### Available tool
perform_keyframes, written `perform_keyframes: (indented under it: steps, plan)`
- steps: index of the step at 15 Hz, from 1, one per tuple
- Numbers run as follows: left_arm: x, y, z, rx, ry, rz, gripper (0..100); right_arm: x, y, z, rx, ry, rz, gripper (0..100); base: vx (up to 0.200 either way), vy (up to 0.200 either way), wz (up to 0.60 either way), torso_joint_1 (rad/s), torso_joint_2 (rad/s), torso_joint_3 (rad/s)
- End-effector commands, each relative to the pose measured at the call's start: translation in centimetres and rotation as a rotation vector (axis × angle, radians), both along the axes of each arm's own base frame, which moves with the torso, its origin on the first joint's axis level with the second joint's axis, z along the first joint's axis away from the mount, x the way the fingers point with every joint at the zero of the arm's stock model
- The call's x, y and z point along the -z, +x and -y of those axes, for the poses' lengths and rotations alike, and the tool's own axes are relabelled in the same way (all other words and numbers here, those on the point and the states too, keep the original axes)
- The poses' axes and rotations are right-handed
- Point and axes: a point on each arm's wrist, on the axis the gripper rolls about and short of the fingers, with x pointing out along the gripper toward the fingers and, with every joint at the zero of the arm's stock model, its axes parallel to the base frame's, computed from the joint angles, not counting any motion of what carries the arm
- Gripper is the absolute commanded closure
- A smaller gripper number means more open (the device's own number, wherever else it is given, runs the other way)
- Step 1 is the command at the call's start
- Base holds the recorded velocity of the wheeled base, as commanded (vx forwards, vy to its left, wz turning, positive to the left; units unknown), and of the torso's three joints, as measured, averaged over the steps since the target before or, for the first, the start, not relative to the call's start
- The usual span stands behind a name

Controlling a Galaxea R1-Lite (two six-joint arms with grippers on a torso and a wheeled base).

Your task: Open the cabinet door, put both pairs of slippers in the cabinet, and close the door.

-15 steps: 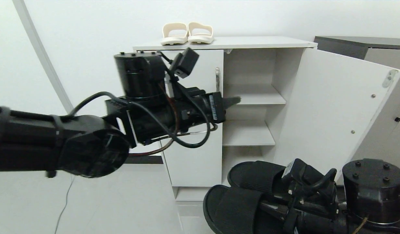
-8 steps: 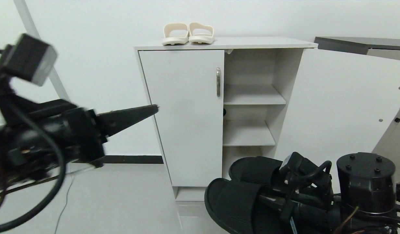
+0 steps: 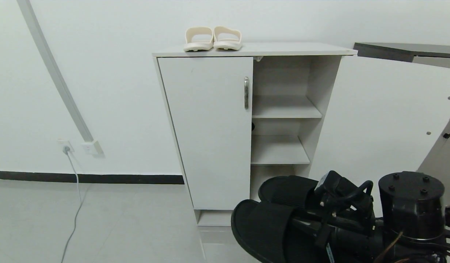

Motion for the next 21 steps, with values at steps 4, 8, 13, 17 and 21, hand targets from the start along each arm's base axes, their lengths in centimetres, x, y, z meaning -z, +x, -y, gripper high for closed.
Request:
perform_keyframes:
  steps: [4, 8, 13, 17, 21]
  plan:
    - [10.1, -2.0, -0.7, -0.402, 0.143, 0.011, 100, 0.3, 0.2, -0.1, 0.001, -0.009, -0.009, 100, 0.0, 0.0, 0.0, 0.0, 0.0, 0.0]
    - [11.8, -1.5, -0.5, -0.562, 0.16, 0.061, 100, 0.3, 0.2, -0.2, -0.001, 0.0, 0.002, 100, 0.0, 0.0, 0.0, 0.0, 0.0, 0.0]
    - [12.4, -1.9, -0.1, -0.337, 0.257, 0.12, 100, 0.9, 0.6, -0.7, 0.015, -0.011, 0.0, 100, 0.0, 0.0, 0.0, 0.0, 0.0, 0.0]
    - [12.3, -1.9, -0.2, -0.342, 0.248, 0.119, 100, 2.6, 2.2, -3.5, 0.218, 0.059, 0.014, 100, 0.0, 0.0, 0.0, 0.0, 0.0, 0.0]
    - [12.3, -1.9, -0.2, -0.352, 0.238, 0.115, 100, 5.1, 5.1, -8.6, 0.535, 0.095, 0.065, 100, 0.0, 0.0, 0.0, 0.0, 0.0, 0.0]
